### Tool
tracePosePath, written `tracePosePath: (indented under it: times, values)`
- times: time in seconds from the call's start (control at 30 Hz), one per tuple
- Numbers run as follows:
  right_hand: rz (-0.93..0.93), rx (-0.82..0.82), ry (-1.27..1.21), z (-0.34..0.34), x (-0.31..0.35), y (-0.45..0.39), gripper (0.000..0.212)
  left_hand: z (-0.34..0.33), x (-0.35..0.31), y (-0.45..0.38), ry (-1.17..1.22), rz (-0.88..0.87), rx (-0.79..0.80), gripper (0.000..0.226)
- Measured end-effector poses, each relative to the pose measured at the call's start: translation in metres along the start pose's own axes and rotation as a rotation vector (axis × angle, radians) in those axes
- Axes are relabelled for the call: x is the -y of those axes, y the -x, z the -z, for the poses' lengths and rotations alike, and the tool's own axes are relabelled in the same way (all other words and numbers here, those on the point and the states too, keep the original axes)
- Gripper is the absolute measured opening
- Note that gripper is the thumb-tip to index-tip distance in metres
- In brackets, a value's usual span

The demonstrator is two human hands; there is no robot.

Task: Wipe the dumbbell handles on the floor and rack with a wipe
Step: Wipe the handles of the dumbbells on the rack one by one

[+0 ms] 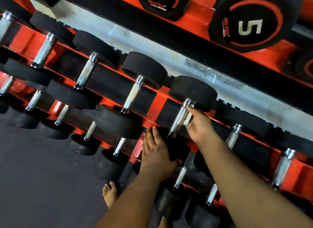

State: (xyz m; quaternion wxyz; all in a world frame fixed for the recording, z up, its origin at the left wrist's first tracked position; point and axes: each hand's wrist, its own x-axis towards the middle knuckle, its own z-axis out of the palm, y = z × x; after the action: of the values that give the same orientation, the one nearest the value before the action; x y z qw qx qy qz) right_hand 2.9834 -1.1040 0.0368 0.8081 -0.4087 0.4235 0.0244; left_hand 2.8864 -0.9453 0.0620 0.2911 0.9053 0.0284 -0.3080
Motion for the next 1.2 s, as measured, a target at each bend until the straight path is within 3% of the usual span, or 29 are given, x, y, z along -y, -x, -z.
tracePosePath:
  times: [0.13,0.27,0.4,0.5,0.67,0.77,0.83,0.93,1.03,1.1,1.2]
  values:
    - [-0.133,0.184,0.332,-0.005,-0.017,0.006,0.020,-0.001,0.000,0.001,0.003,-0.001,0.000,0.143]
    - [0.058,0.028,0.228,-0.007,-0.004,-0.004,0.015,-0.005,0.001,-0.001,0.006,-0.011,-0.017,0.143]
    - [0.148,-0.051,0.677,0.013,-0.036,0.024,0.010,-0.003,0.000,0.001,0.022,-0.004,-0.026,0.142]
    - [0.277,0.060,0.987,0.030,-0.031,0.056,0.028,-0.004,0.000,0.000,0.022,-0.004,-0.024,0.143]
    - [0.897,0.309,1.507,0.016,0.004,0.048,0.057,-0.003,0.000,0.001,0.023,-0.003,-0.010,0.144]
    - [0.951,0.468,2.044,0.014,0.003,0.029,0.077,-0.001,0.000,0.004,0.017,-0.013,-0.011,0.143]
    - [0.928,0.652,2.247,0.018,-0.001,0.027,0.083,-0.001,0.003,0.004,0.024,-0.028,-0.013,0.141]
    - [0.873,0.926,2.342,0.017,0.007,0.043,0.056,0.003,0.010,0.009,0.033,-0.055,-0.019,0.135]
    - [0.658,1.089,2.379,0.017,0.032,0.060,0.053,0.015,0.021,0.015,-0.117,-0.130,-0.041,0.121]
    - [0.659,1.033,2.281,0.018,0.043,0.066,0.052,0.027,0.034,0.014,-0.232,-0.203,-0.111,0.109]
    - [0.761,0.775,1.949,0.005,0.039,0.066,0.054,0.053,0.059,0.005,-0.260,-0.240,-0.316,0.100]
